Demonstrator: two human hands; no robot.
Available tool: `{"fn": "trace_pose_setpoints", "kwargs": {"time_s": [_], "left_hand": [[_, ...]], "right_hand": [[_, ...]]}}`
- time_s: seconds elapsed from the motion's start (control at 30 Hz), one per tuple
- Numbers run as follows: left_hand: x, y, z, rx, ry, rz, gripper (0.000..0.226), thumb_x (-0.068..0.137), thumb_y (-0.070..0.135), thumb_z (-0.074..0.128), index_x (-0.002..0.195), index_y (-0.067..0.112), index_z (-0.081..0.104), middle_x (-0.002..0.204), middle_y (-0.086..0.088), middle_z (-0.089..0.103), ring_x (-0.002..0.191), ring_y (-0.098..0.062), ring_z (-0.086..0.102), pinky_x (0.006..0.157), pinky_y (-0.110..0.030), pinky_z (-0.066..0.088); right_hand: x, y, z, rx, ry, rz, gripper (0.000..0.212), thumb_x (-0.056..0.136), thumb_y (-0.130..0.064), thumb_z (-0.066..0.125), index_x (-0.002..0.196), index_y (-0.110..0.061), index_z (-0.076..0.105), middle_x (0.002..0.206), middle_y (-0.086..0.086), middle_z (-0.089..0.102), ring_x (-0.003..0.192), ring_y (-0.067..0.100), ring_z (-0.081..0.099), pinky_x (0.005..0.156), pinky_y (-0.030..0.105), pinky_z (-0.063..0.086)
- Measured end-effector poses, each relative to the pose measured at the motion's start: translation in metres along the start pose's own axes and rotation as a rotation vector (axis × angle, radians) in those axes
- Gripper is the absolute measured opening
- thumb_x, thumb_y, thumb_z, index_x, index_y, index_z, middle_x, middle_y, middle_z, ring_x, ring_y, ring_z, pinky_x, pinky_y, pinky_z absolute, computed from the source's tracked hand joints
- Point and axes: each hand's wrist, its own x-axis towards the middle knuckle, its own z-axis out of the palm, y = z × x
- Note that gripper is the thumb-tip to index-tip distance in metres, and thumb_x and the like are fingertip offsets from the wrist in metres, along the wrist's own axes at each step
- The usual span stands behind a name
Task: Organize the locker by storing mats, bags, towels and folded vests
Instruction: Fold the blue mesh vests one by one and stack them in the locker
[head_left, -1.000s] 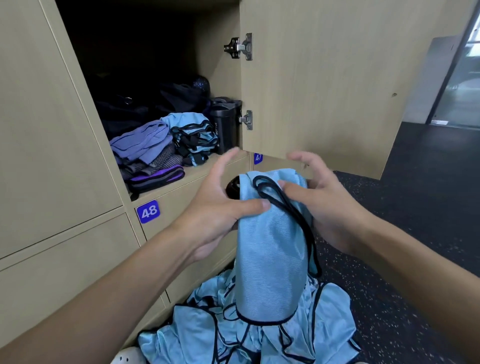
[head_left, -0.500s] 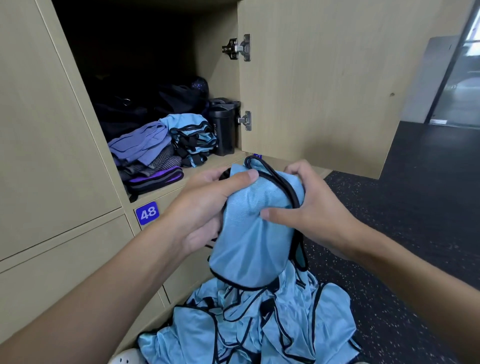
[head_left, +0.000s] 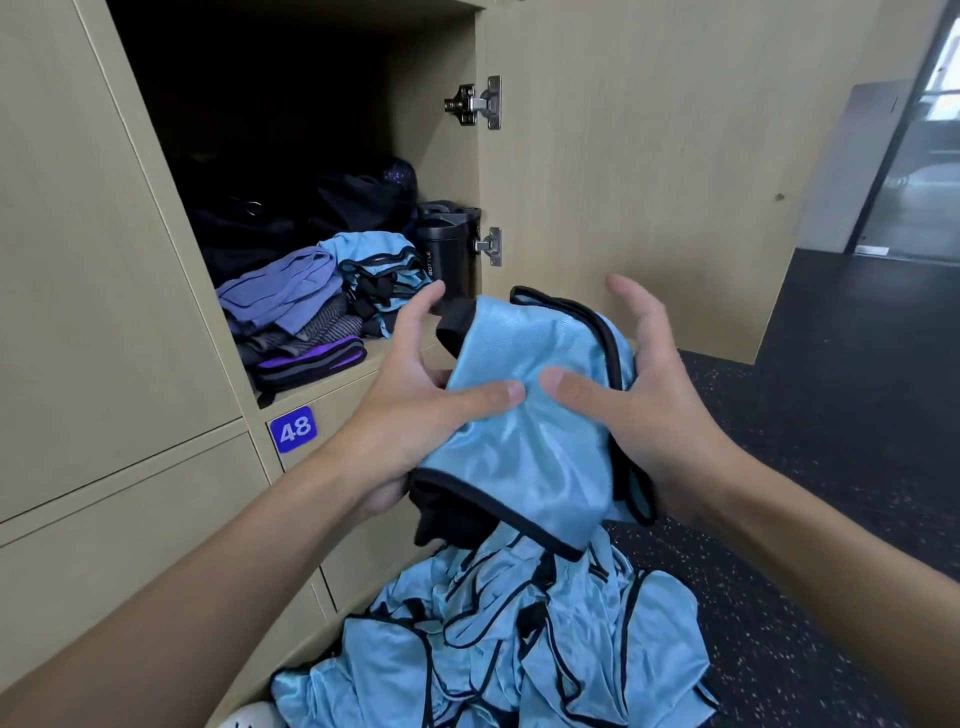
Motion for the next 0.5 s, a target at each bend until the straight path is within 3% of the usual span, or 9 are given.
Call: {"fn": "trace_pose_setpoints", "kwargs": {"time_s": [0.07, 0.13, 0.27, 0.37, 0.43, 0.5], "left_hand": [[0.001, 0.000, 0.000, -0.085, 0.067, 0.019, 0.098, 0.076, 0.002, 0.080, 0.145, 0.048, 0.028, 0.094, -0.008, 0.077, 0.083, -0.028, 0.075, 0.063, -0.037, 0.061], [0.002, 0.000, -0.001, -0.148, 0.095, 0.008, 0.095, 0.078, 0.002, 0.079, 0.144, 0.048, 0.029, 0.093, -0.006, 0.078, 0.083, -0.031, 0.075, 0.063, -0.041, 0.060], [0.002, 0.000, 0.000, -0.127, 0.043, 0.044, 0.095, 0.079, 0.005, 0.079, 0.142, 0.054, 0.026, 0.109, -0.007, 0.075, 0.091, -0.030, 0.075, 0.070, -0.044, 0.061], [0.002, -0.002, -0.005, 0.169, -0.111, 0.180, 0.108, 0.070, 0.018, 0.088, 0.141, 0.063, 0.020, 0.139, 0.002, 0.056, 0.114, -0.015, 0.066, 0.089, -0.034, 0.058], [0.002, -0.003, -0.009, 0.370, -0.192, 0.220, 0.119, 0.063, 0.028, 0.091, 0.145, 0.062, 0.012, 0.149, 0.017, 0.036, 0.128, 0.000, 0.050, 0.100, -0.024, 0.050], [0.003, -0.004, -0.013, 0.523, -0.163, 0.241, 0.122, 0.061, 0.032, 0.093, 0.145, 0.064, 0.009, 0.154, 0.023, 0.014, 0.140, 0.005, 0.028, 0.110, -0.024, 0.037]], "right_hand": [[-0.004, 0.000, 0.001, -0.067, -0.094, -0.017, 0.096, 0.065, -0.023, 0.087, 0.136, -0.057, 0.031, 0.137, -0.015, 0.049, 0.117, 0.007, 0.060, 0.090, 0.033, 0.057], [-0.006, 0.000, 0.001, -0.121, -0.158, -0.024, 0.097, 0.067, -0.011, 0.087, 0.140, -0.049, 0.035, 0.131, -0.020, 0.051, 0.113, 0.001, 0.061, 0.088, 0.028, 0.057], [-0.004, -0.004, 0.000, -0.197, -0.152, 0.016, 0.099, 0.067, -0.007, 0.087, 0.146, -0.036, 0.036, 0.123, -0.016, 0.059, 0.106, 0.002, 0.065, 0.089, 0.030, 0.057], [-0.002, -0.006, -0.001, -0.212, -0.151, 0.030, 0.093, 0.068, -0.008, 0.087, 0.146, -0.026, 0.039, 0.119, -0.008, 0.066, 0.103, 0.008, 0.069, 0.088, 0.035, 0.058], [-0.002, -0.009, -0.002, -0.209, -0.143, 0.025, 0.083, 0.070, -0.005, 0.086, 0.141, -0.022, 0.045, 0.115, -0.004, 0.070, 0.100, 0.012, 0.070, 0.086, 0.037, 0.059], [-0.002, -0.012, -0.002, -0.152, -0.159, 0.043, 0.075, 0.071, 0.002, 0.082, 0.136, -0.019, 0.050, 0.110, 0.000, 0.072, 0.097, 0.016, 0.072, 0.085, 0.040, 0.059]]}}
